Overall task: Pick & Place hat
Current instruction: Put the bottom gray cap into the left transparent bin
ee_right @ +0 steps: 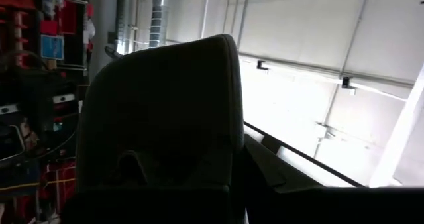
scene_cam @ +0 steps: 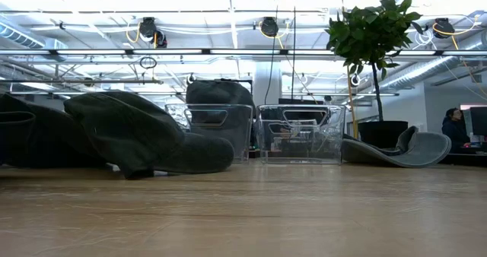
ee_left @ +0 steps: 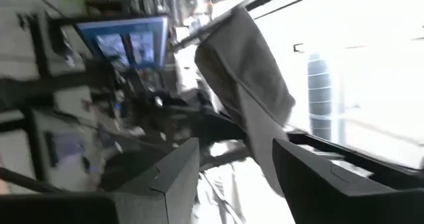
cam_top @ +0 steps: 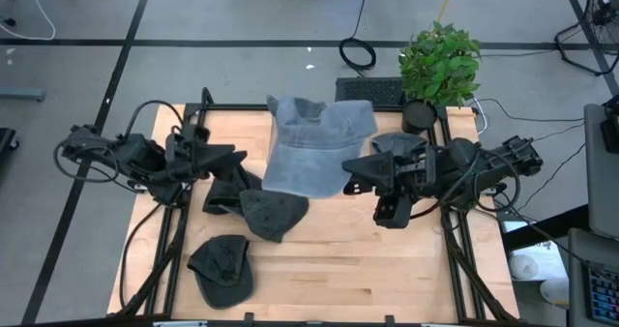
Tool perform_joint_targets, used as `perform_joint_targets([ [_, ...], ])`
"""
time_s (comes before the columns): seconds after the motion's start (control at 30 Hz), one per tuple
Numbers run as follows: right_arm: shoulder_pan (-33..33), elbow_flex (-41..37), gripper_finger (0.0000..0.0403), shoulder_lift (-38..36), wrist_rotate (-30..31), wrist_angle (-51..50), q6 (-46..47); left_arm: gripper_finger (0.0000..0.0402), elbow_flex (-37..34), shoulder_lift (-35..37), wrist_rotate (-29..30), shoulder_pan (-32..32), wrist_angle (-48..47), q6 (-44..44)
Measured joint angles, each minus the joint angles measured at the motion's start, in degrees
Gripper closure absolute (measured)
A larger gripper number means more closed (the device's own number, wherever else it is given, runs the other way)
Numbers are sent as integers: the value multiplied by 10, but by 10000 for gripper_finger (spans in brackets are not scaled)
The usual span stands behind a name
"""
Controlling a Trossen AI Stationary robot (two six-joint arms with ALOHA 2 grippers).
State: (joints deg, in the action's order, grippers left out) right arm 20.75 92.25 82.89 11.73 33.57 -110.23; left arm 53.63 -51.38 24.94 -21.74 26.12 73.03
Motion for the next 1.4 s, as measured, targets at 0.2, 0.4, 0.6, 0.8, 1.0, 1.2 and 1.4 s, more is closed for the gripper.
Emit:
perform_joint_targets([
  [0.2,0,0,401,0,2,-28,0,201,0,-34,-26,0,65,27],
  [0.4,-1,0,401,0,6,-54,0,201,0,-80,-44,0,127,59],
  [0.6,-1,0,401,0,20,-56,13,201,10,-116,-49,0,163,86],
  [0.8,-1,0,401,0,19,-61,16,201,93,-160,-95,3,152,56],
  [1.0,-1,0,401,0,18,-66,16,202,175,-190,-159,20,59,45],
  [1.2,-1,0,401,0,18,-66,16,202,195,-197,-161,23,48,51],
  [1.4,-1,0,401,0,19,-66,15,235,202,-195,-177,26,48,4],
])
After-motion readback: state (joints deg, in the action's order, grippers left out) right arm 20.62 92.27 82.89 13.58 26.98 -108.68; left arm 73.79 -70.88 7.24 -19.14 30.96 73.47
